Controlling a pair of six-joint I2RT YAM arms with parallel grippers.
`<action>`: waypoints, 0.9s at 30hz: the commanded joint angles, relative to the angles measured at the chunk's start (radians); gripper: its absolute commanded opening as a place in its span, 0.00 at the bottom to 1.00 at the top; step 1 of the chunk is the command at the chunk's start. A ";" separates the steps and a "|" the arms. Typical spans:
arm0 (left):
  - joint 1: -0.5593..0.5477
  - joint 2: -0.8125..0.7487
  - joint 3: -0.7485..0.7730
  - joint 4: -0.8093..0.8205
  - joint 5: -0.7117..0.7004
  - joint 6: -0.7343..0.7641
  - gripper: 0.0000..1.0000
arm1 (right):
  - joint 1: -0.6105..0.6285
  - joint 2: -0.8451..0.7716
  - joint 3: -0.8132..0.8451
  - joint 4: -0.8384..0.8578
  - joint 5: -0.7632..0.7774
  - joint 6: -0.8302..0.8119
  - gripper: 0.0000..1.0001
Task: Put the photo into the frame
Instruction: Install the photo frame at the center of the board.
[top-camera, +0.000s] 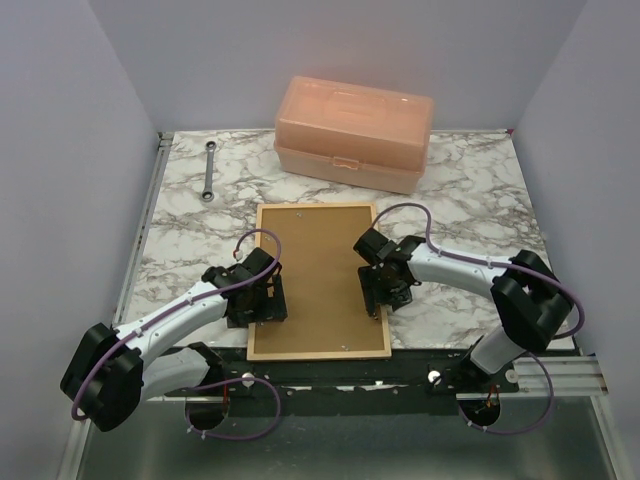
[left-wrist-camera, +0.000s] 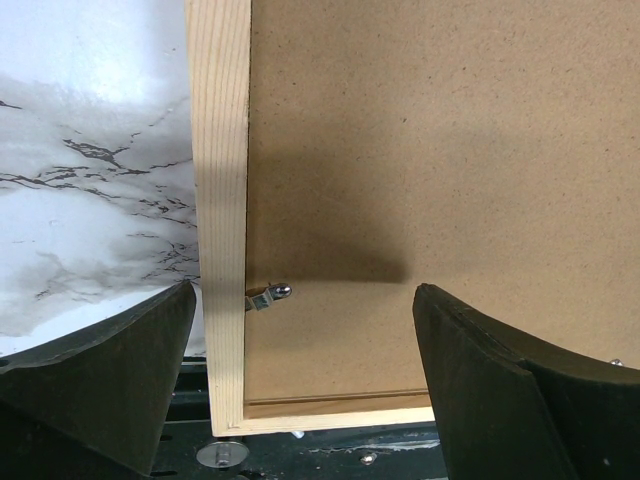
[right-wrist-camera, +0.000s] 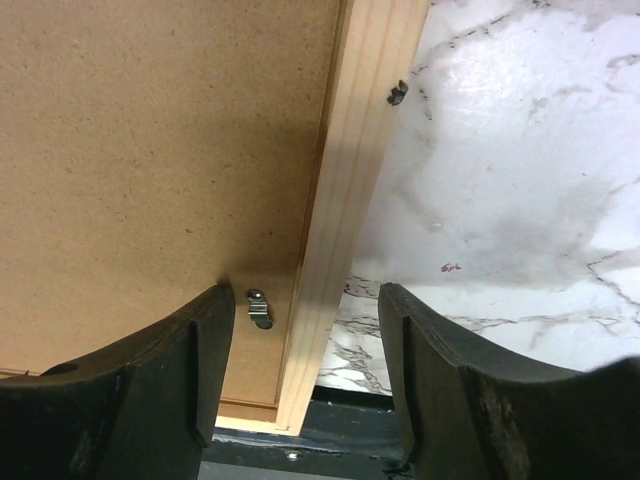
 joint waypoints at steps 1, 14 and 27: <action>0.006 -0.005 -0.004 -0.002 -0.014 0.009 0.91 | 0.006 0.024 0.001 0.002 0.046 -0.007 0.64; 0.005 0.003 0.011 0.050 0.028 0.030 0.92 | 0.013 -0.004 0.001 -0.073 0.167 0.015 0.09; -0.105 0.047 0.029 0.183 0.150 -0.032 0.87 | 0.009 -0.156 -0.044 -0.128 0.173 0.126 0.08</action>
